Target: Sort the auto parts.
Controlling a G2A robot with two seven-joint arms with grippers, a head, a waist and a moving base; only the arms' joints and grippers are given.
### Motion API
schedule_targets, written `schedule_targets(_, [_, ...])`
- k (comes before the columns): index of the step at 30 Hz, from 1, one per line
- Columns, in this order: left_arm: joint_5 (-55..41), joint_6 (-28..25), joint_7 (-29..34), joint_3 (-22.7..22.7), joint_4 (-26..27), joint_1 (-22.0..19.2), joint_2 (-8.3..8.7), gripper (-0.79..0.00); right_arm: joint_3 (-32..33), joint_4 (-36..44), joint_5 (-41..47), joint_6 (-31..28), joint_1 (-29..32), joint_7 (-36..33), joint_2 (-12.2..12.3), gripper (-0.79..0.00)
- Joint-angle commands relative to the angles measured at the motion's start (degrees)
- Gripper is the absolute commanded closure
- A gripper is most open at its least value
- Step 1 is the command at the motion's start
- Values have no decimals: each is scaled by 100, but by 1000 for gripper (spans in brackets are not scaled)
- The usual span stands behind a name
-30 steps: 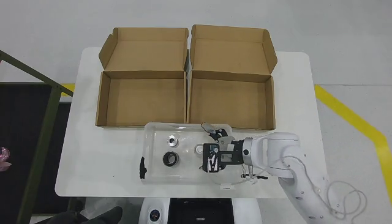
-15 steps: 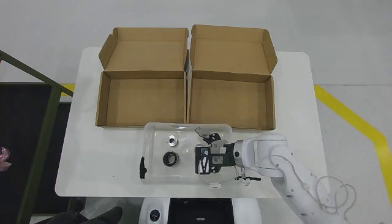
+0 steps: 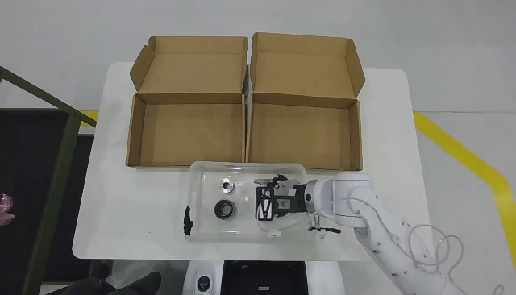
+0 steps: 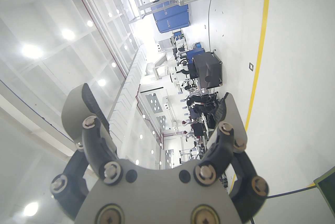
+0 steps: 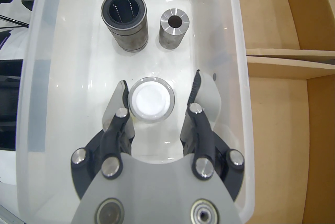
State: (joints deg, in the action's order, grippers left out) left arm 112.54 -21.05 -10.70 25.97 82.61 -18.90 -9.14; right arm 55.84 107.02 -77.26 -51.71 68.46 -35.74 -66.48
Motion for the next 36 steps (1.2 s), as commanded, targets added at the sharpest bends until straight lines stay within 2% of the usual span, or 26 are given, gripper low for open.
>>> schedule_targets(1, [0, 0, 0, 0, 0, 0, 0, -785, -20, -34, 24, -5, -23, -1, 3, -271])
schedule_targets(4, [0, 0, 0, 0, 0, 0, 0, -785, -79, -2, 93, -138, -56, 60, 11, -99])
schedule_targets(5, [0, 0, 0, 0, 0, 0, 0, -785, -78, 25, 104, -162, -65, 78, 16, 0])
schedule_targets(11, [0, 0, 0, 0, 0, 0, 0, -785, -11, 241, 161, -241, -42, 262, 60, 0])
schedule_targets(23, [0, 0, 0, 0, 0, 0, 0, -785, 431, 741, 408, -500, -82, 1063, 168, 0])
schedule_targets(36, [0, 0, 0, 0, 0, 0, 0, -785, 743, 576, 636, -242, -408, 1803, 195, 0])
